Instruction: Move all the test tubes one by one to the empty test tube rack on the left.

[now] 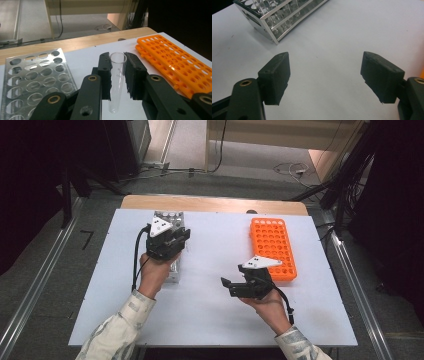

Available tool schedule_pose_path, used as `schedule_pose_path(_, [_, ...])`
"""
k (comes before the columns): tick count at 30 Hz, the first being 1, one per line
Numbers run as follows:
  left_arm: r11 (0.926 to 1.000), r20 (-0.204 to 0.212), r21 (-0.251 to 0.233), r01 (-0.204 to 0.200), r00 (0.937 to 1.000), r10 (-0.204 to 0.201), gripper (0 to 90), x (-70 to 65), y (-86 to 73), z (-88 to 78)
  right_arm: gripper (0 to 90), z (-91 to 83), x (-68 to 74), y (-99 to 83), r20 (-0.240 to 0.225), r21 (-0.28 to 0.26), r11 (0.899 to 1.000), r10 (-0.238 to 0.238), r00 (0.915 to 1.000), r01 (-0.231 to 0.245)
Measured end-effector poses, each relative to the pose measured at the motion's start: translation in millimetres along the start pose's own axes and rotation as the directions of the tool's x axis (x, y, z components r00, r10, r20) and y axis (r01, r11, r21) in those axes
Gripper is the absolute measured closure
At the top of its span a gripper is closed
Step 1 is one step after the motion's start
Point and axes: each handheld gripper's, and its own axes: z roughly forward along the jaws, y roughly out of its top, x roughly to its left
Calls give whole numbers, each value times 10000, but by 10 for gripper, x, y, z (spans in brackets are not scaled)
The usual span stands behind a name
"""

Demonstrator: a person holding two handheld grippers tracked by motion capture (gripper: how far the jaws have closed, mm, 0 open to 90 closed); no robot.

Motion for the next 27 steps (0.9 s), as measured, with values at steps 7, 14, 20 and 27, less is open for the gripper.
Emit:
schedule_pose_path(7, [9999, -291, -110, 85, 9995, -88, 751, 95, 44, 22, 225, -35, -27, -28, 115, -27, 9999, 139, 9998, -138])
schedule_pose_path(14, [9998, -672, -195, 6, 9977, -20, 751, 155, 61, 71, 226, -62, -38, -50, 190, -52, 9998, 186, 9996, -185])
schedule_pose_path(20, [9997, -807, -215, 134, 9966, -151, 751, 213, 69, 129, 227, -93, -57, -75, 270, -72, 9995, 305, 9992, -303])
schedule_pose_path(27, [9995, -1040, -277, 178, 9944, -206, 751, 290, 91, 131, 227, -125, -89, -100, 391, -92, 9993, 373, 9985, -370])
